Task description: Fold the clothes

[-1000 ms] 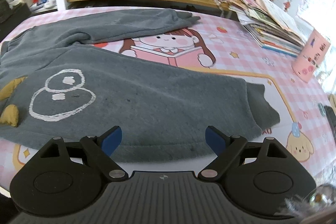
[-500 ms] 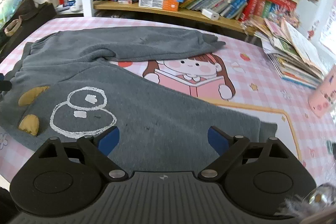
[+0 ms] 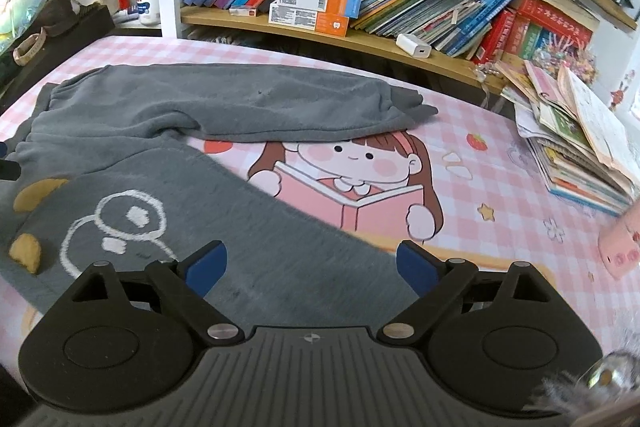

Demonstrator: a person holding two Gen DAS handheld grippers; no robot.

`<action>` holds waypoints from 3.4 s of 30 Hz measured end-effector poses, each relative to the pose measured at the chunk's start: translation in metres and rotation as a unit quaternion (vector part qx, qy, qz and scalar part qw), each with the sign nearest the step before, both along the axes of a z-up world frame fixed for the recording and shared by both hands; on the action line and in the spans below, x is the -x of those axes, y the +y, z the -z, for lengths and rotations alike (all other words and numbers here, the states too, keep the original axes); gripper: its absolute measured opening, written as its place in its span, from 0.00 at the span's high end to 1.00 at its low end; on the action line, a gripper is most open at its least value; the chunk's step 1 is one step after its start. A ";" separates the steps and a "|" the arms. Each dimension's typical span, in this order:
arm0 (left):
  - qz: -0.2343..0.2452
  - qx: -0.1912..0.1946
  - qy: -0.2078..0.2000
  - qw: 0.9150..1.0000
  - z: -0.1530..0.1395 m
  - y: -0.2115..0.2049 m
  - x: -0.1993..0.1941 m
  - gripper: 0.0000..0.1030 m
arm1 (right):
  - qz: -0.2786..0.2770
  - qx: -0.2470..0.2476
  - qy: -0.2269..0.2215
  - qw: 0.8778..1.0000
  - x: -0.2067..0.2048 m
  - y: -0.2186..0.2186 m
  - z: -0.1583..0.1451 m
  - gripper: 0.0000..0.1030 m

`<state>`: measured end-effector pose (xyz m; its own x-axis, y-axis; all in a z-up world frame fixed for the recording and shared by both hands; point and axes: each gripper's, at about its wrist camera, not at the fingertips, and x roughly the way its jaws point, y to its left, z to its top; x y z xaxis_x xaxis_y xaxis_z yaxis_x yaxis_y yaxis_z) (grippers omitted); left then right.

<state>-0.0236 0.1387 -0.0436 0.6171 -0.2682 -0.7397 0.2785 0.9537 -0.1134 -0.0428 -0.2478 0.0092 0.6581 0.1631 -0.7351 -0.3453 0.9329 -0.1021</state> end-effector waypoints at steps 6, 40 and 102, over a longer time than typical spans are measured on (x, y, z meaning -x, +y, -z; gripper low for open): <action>-0.010 -0.016 0.007 1.000 0.002 -0.021 -0.018 0.21 | -0.015 -0.025 0.013 0.999 -0.047 -0.019 0.003 0.11; -0.009 -0.144 -0.026 0.989 0.022 -0.027 -0.203 0.22 | -0.082 0.031 0.007 0.996 -0.322 -0.005 0.051 0.20; 0.043 -0.097 -0.120 0.987 -0.047 -0.028 -0.110 0.87 | 0.005 -0.053 -0.089 0.995 -0.187 -0.066 -0.002 0.88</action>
